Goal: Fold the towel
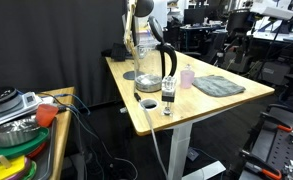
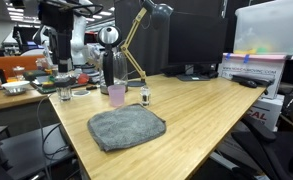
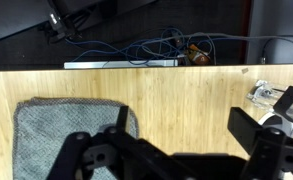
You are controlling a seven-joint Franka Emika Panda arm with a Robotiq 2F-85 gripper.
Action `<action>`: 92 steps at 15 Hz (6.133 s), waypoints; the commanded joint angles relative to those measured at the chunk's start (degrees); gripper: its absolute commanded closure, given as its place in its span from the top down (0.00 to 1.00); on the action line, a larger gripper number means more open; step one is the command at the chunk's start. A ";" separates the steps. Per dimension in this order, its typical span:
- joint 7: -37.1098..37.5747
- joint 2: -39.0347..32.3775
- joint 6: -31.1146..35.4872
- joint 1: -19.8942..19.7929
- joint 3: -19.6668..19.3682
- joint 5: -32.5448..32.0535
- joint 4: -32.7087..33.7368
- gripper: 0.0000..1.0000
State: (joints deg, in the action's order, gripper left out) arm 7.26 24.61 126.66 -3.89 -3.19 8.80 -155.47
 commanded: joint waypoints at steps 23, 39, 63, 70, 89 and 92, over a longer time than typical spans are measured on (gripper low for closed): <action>5.11 -17.23 4.81 -3.33 -2.12 -3.29 5.47 1.00; 12.74 -24.19 11.06 -3.90 -3.74 2.14 8.58 1.00; 20.28 -32.02 18.93 -2.53 -5.30 3.98 8.44 1.00; 22.02 -32.89 19.64 -1.98 -5.30 4.74 8.07 1.00; 22.41 -40.91 26.44 0.16 -5.21 5.54 12.05 1.00; 22.53 -39.28 26.25 0.24 -5.51 5.72 11.58 1.00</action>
State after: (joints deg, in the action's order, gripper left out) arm 29.26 -15.44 152.45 -4.04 -8.35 13.81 -143.62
